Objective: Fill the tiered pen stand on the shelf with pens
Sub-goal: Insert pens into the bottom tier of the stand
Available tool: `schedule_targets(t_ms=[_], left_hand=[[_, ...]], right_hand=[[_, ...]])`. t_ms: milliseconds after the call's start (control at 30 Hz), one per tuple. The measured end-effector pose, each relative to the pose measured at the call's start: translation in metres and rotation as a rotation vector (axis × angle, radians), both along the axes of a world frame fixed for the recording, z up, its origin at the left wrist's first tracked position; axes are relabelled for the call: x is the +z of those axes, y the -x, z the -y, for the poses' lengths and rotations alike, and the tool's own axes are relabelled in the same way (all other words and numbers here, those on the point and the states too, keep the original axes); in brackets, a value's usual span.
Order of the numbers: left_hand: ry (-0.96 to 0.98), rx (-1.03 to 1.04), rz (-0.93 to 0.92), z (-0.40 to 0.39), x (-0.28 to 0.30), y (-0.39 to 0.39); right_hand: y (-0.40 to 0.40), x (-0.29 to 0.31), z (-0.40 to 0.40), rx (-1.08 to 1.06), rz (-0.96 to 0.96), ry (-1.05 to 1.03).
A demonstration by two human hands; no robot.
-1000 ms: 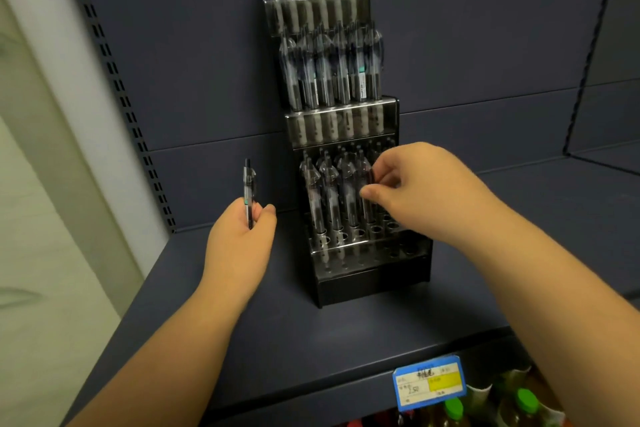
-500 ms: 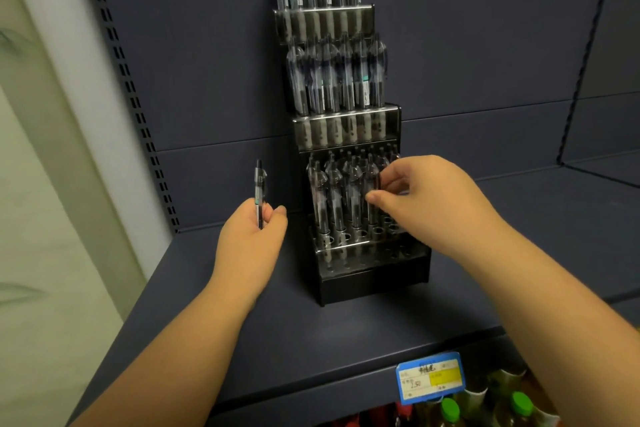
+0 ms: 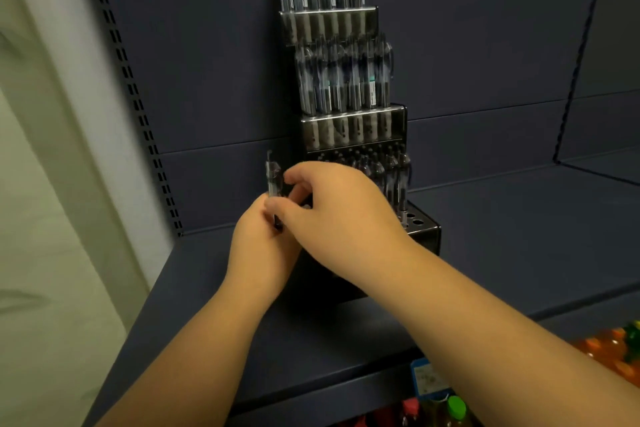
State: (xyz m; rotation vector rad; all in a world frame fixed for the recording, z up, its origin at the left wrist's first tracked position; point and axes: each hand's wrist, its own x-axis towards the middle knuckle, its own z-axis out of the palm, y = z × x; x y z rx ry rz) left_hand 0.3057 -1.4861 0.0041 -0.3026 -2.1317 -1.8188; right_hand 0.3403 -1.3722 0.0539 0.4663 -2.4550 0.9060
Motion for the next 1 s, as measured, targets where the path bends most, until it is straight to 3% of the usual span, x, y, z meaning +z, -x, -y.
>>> schedule_targets(t_ms=[67,167,267,400,700,767,900,1000], left_hand=[[-0.092,-0.093,-0.008,0.000,0.001,-0.003],[0.064,0.007,-0.118,-0.001,0.002,-0.005],[0.262,0.107,-0.185,0.006,-0.004,0.004],[0.233,0.184,-0.118,0.006,-0.011,0.014],[0.262,0.226,-0.058,0.007,-0.023,0.033],[0.379,0.255,-0.077,0.009,-0.023,0.035],[0.801,0.347,-0.153,0.016,-0.027,0.034],[0.948,0.357,-0.147,0.019,-0.030,0.038]], right_hand=[[0.003,0.001,0.004,0.023,-0.029,0.004],[0.010,0.001,0.004,0.048,-0.045,0.019],[0.009,0.010,-0.007,0.094,-0.108,0.214],[-0.005,0.034,-0.040,0.118,-0.177,0.384],[-0.002,0.048,-0.128,-0.095,-0.221,0.300],[0.005,0.043,-0.135,-0.129,-0.155,0.256],[0.016,0.031,-0.133,-0.134,-0.022,0.159],[0.019,0.028,-0.128,-0.141,0.014,0.108]])
